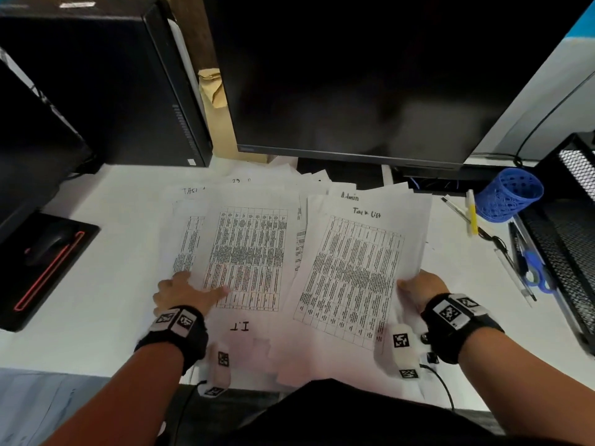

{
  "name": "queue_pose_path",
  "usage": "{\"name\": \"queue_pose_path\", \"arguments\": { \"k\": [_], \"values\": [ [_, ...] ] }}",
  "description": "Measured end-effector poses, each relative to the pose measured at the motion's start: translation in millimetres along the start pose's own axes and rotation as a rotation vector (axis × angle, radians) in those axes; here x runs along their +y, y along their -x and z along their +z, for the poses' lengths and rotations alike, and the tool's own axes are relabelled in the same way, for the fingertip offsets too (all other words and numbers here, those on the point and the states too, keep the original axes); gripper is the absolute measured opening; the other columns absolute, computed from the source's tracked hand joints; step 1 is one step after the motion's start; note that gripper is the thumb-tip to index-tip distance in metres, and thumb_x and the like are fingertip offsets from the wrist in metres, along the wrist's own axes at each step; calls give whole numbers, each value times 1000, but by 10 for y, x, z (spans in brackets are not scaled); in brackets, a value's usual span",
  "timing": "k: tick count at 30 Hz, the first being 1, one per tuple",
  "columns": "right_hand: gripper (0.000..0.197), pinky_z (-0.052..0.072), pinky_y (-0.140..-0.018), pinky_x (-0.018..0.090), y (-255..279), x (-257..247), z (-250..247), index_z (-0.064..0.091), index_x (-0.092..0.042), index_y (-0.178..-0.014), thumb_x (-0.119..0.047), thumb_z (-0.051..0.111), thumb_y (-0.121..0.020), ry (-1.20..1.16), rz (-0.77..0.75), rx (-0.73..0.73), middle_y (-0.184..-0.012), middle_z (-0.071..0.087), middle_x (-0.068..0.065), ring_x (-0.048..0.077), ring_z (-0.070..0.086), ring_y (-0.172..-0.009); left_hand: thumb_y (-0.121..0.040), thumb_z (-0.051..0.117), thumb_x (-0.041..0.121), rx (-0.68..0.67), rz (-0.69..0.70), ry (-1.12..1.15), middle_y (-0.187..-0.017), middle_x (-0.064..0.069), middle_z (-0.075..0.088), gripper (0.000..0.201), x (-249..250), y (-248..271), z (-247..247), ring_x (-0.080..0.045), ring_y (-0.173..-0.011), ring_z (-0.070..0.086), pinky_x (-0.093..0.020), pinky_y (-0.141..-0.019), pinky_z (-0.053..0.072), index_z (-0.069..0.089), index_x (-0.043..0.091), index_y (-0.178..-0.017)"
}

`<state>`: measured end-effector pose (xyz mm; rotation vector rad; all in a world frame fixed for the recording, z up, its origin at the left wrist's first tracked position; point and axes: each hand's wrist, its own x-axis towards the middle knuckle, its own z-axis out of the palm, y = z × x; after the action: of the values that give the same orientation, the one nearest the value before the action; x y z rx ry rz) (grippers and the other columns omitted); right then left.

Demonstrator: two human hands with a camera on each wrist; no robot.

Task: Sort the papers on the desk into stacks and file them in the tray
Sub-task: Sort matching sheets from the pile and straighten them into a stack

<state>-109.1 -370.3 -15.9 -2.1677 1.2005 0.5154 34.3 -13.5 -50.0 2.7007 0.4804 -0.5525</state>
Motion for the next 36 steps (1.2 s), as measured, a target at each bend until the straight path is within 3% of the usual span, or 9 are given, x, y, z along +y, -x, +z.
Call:
{"name": "queue_pose_path", "arguments": {
  "k": [6,10,14,17,19,21,28,31,36],
  "values": [
    [33,42,-92,33,12,-109,168,53,5,-120,-18,46,-97,-30,-27,-23,-124,58,22,34,54,-115,-51,83,58,-48,-8,85,-129,-14,48,93,78,-60,89,-36,-119,47,-52,-100,40,42,16,-123],
    [31,42,-85,31,-42,-84,209,54,3,-119,-18,48,-96,-73,-12,-25,-122,59,21,34,56,-113,-67,83,31,-144,-1,300,-140,-19,43,93,27,-128,45,-37,-123,48,-46,-102,40,26,12,-137],
    [31,40,-77,28,-78,16,215,56,1,-116,-22,47,-96,-69,28,-21,-118,61,20,33,58,-107,-76,75,36,-170,7,152,-146,-16,38,85,-126,-195,-72,-34,-130,41,-43,-106,36,30,6,-142],
    [35,45,-87,31,-136,104,210,57,0,-116,-27,49,-95,-151,37,-40,-118,61,17,33,57,-110,-70,79,40,-110,-108,-94,-135,-19,39,81,-264,-228,-274,-38,-123,39,-45,-99,40,40,8,-133],
    [35,47,-97,41,-305,215,237,58,-3,-115,-27,59,-89,-303,25,-66,-121,62,17,34,59,-110,-66,81,41,-80,-134,-168,-131,-20,34,82,-326,-235,-352,-39,-120,36,-47,-97,38,41,10,-131],
    [37,48,-96,51,-563,389,298,59,-7,-113,-26,66,-82,-409,22,-63,-121,62,20,36,61,-110,-64,82,38,-70,-130,-153,-132,-20,33,85,-344,-250,-352,-40,-121,35,-48,-97,38,40,10,-133],
    [36,48,-97,49,-467,249,330,59,-1,-117,-20,63,-86,-397,41,-70,-119,62,21,37,60,-111,-63,82,25,67,-45,-30,-119,-19,47,72,-283,-224,-271,-38,-111,50,-49,-97,43,45,13,-124],
    [36,47,-97,50,-541,313,378,60,1,-115,-19,64,-85,-416,38,-58,-119,62,23,38,59,-111,-72,75,13,143,38,245,-109,-14,56,61,-306,-181,-279,-34,-94,58,-46,-91,46,41,22,-122],
    [34,48,-96,51,-622,376,421,61,0,-112,-20,65,-84,-451,43,-70,-117,63,23,39,60,-110,-91,57,18,1,158,281,-119,-17,62,34,-276,-155,-352,-29,-98,57,-34,-87,43,57,4,-122]
  ]
}}
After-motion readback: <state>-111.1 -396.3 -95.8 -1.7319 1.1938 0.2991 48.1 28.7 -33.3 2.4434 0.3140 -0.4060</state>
